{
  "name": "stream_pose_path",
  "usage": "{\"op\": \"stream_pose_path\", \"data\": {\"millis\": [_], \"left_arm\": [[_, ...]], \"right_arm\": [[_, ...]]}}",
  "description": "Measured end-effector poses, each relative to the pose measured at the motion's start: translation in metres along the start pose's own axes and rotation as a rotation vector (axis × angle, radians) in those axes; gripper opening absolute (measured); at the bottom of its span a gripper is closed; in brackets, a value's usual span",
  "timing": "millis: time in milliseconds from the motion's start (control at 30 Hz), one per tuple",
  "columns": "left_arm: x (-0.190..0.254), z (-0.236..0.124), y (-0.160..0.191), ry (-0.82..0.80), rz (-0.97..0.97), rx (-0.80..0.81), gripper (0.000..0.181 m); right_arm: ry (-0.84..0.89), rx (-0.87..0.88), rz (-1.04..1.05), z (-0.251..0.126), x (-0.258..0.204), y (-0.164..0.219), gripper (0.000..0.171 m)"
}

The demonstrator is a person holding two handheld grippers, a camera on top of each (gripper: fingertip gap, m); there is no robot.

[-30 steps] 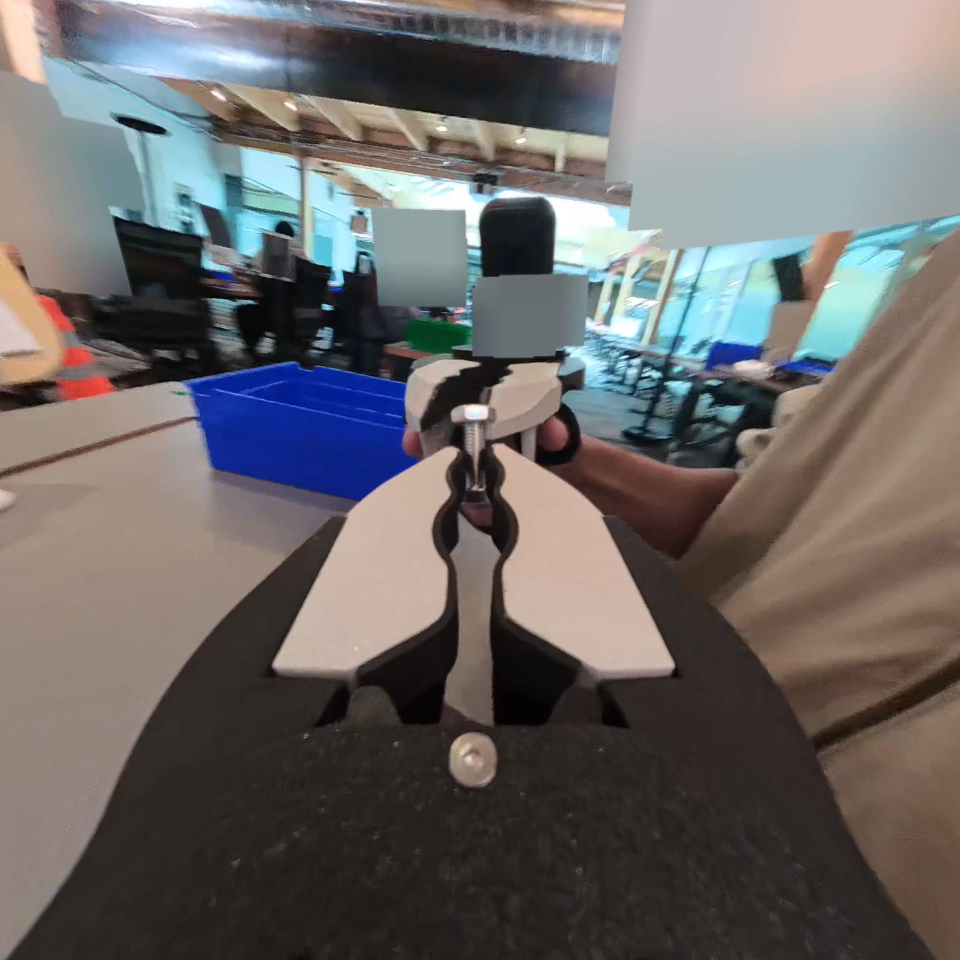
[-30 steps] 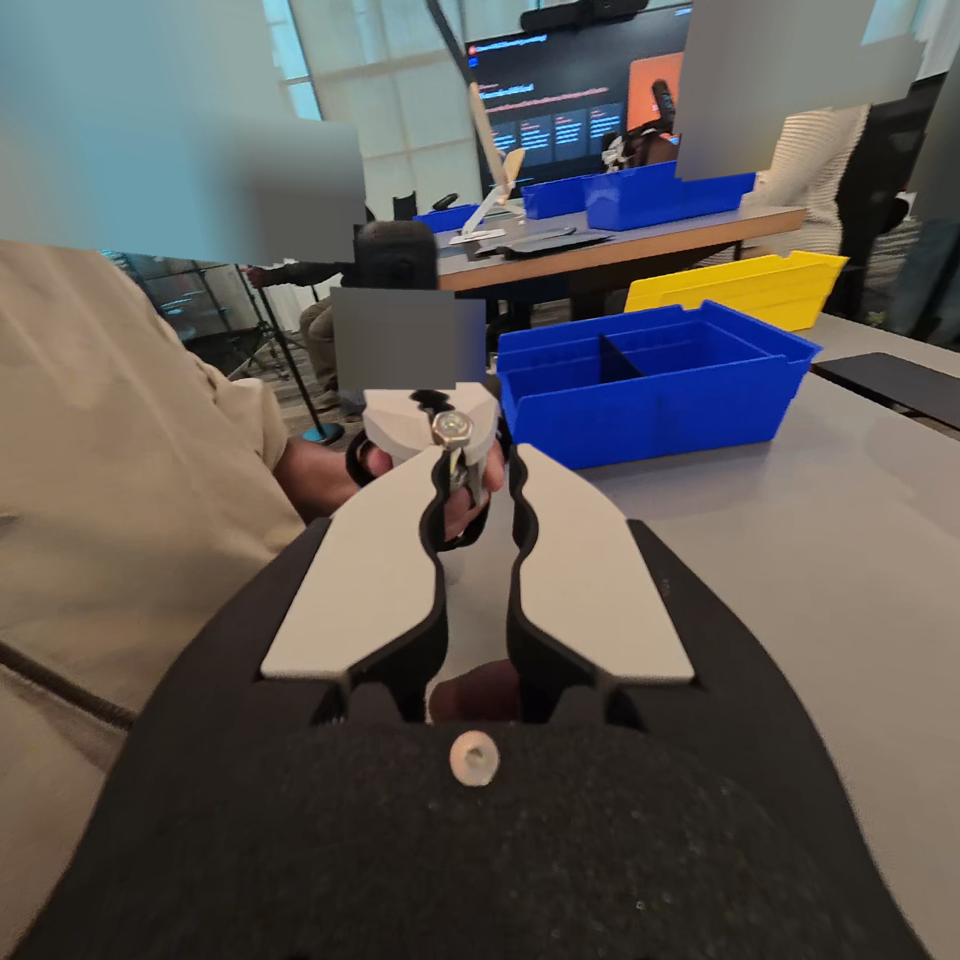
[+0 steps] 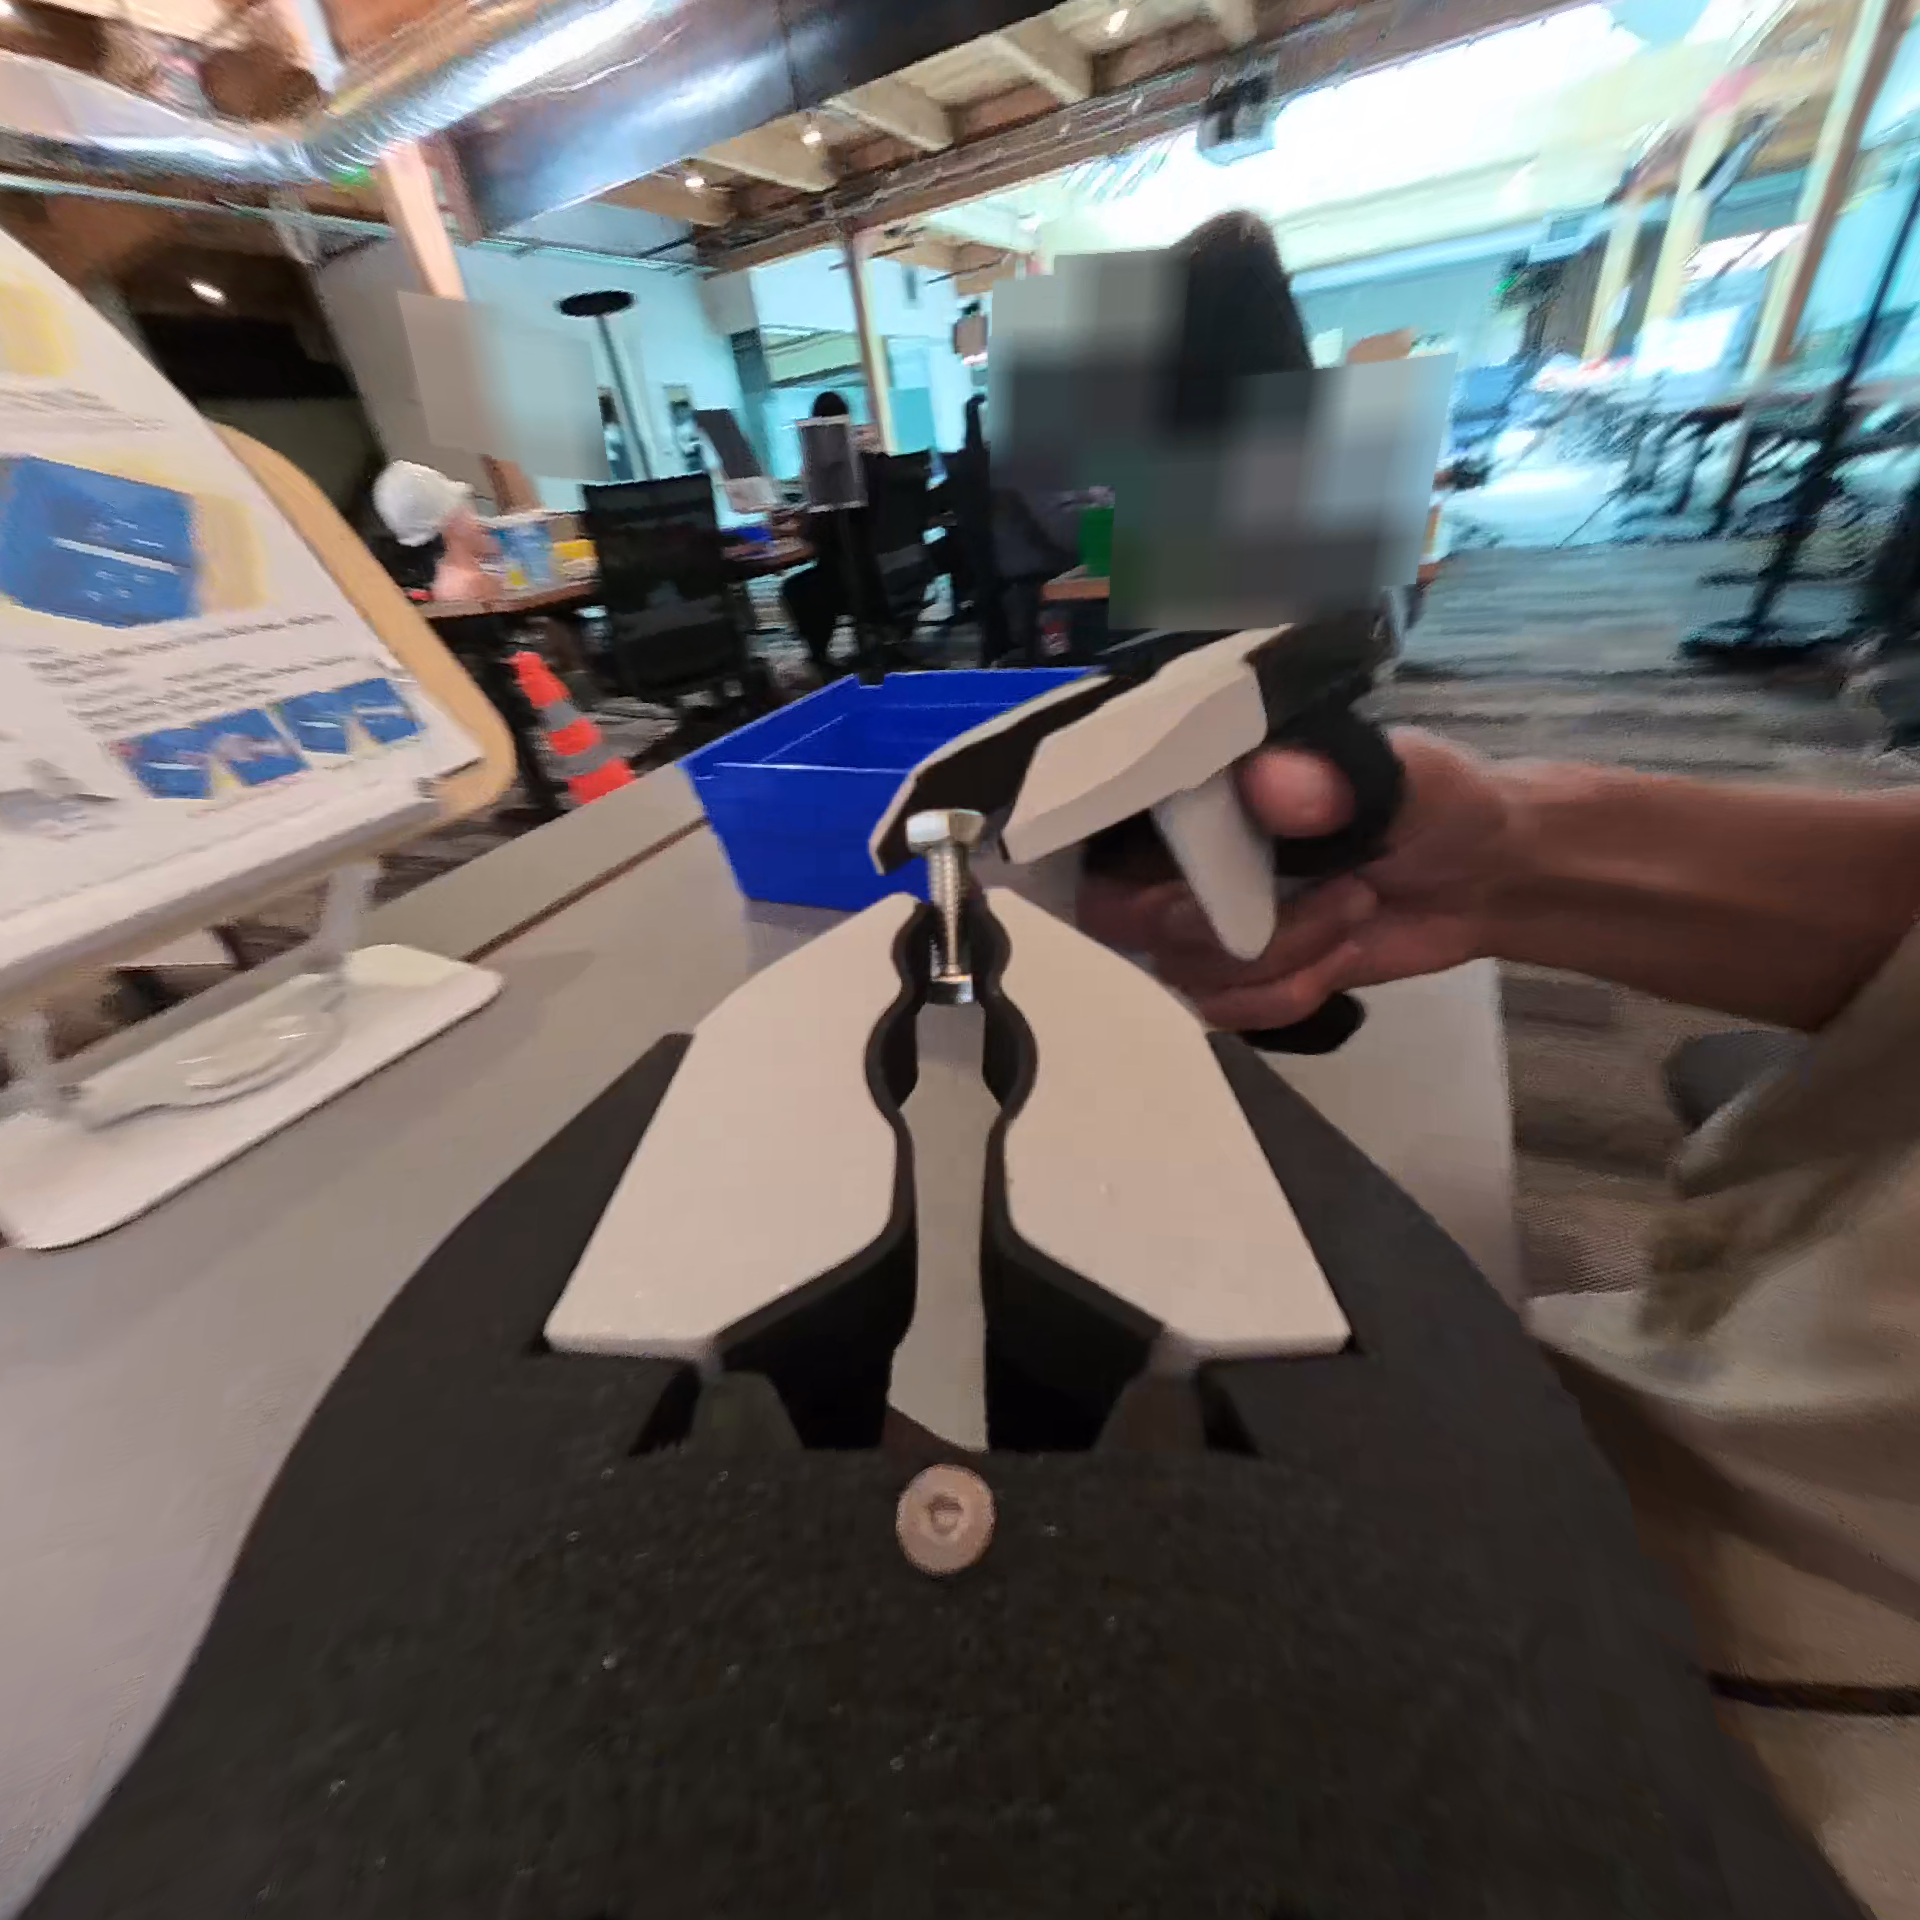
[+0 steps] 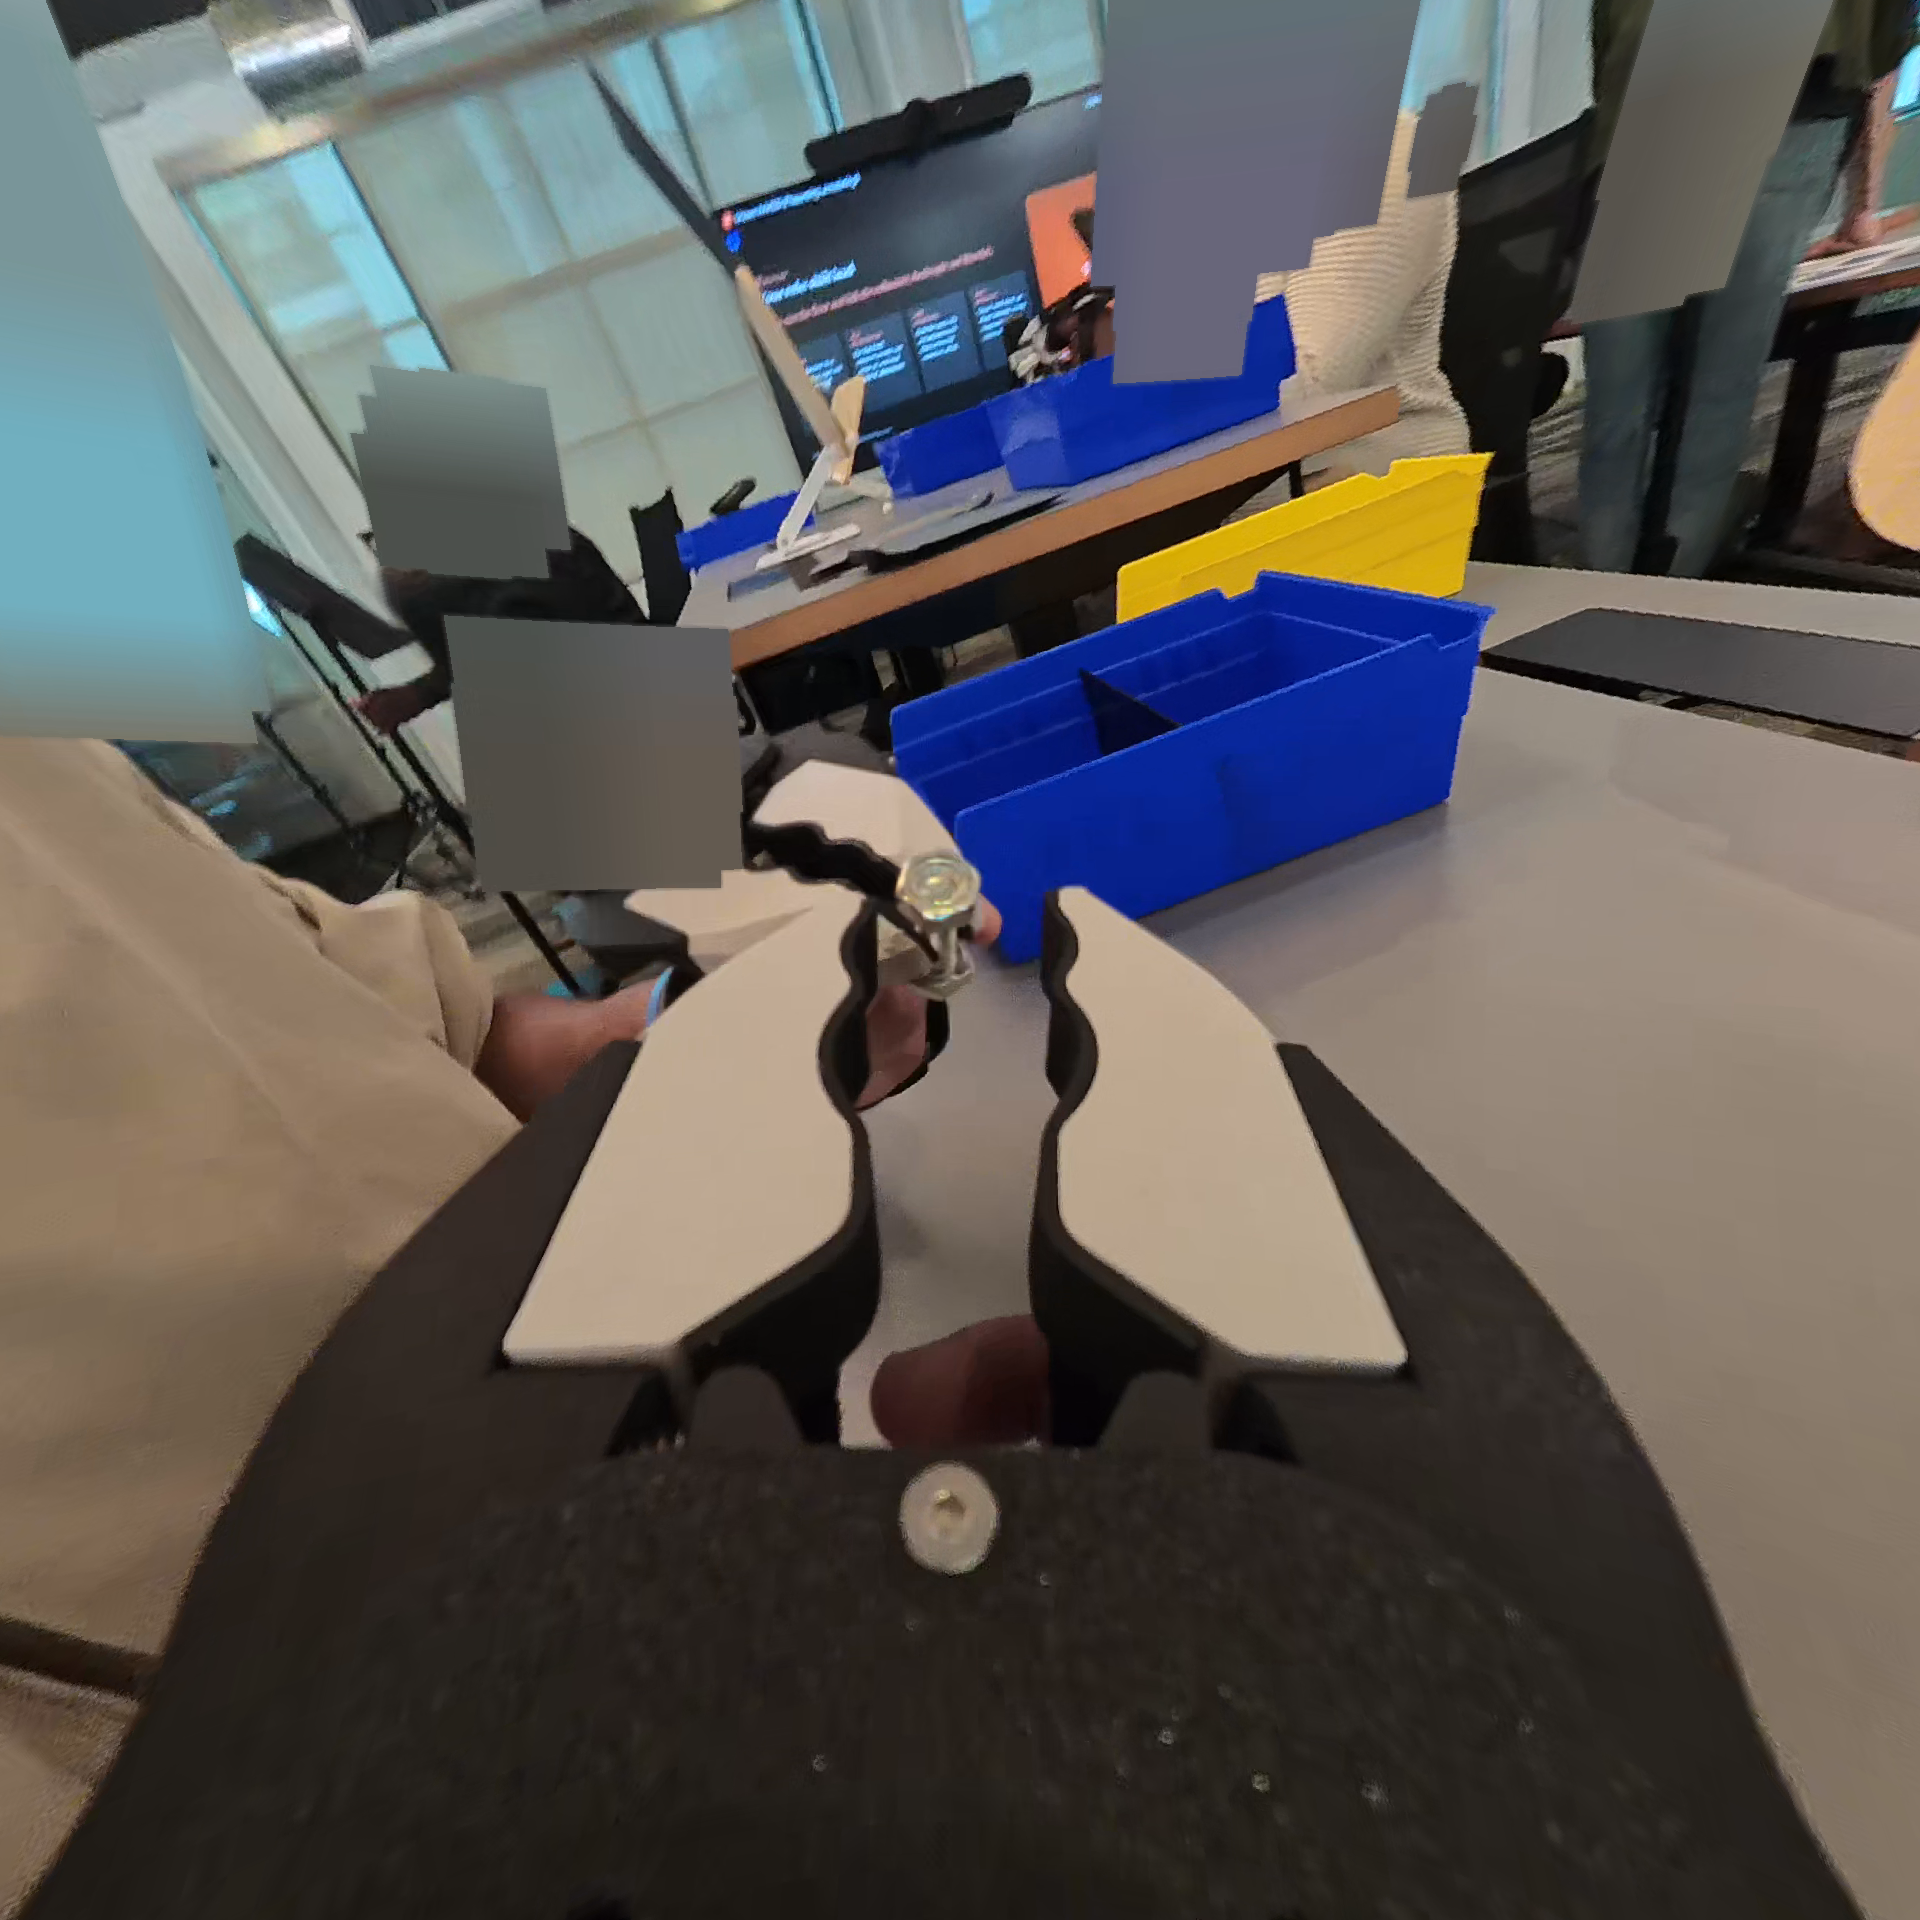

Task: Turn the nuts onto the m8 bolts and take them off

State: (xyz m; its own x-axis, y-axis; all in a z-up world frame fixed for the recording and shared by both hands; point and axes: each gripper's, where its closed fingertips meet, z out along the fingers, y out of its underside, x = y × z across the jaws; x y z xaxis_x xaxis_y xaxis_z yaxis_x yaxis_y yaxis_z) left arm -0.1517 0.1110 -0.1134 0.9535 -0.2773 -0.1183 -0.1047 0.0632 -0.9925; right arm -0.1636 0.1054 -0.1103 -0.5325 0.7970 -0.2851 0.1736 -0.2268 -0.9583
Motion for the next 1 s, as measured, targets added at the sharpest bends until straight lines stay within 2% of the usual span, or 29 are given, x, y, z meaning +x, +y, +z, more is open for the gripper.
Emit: {"op": "stream_pose_path", "data": {"millis": [100,167,567,700,1000], "left_arm": [[0.004,0.000,0.003,0.071,-0.055,-0.010,0.007],[0.001,0.000,0.007,0.034,0.000,-0.028,0.007],[-0.001,0.002,0.006,-0.098,0.268,-0.053,0.009],[-0.002,0.001,0.004,-0.109,0.268,-0.052,0.026],[-0.002,0.002,0.012,-0.092,0.262,-0.078,0.031]], "right_arm": [[-0.048,-0.028,-0.015,0.004,-0.003,0.002,0.026],[-0.040,-0.048,-0.023,0.005,-0.003,0.005,0.016],[-0.046,0.072,0.106,0.004,-0.001,0.002,0.015],[-0.061,0.108,0.146,0.002,0.001,-0.002,0.015],[-0.070,0.114,0.144,0.004,-0.001,-0.007,0.014]]}}
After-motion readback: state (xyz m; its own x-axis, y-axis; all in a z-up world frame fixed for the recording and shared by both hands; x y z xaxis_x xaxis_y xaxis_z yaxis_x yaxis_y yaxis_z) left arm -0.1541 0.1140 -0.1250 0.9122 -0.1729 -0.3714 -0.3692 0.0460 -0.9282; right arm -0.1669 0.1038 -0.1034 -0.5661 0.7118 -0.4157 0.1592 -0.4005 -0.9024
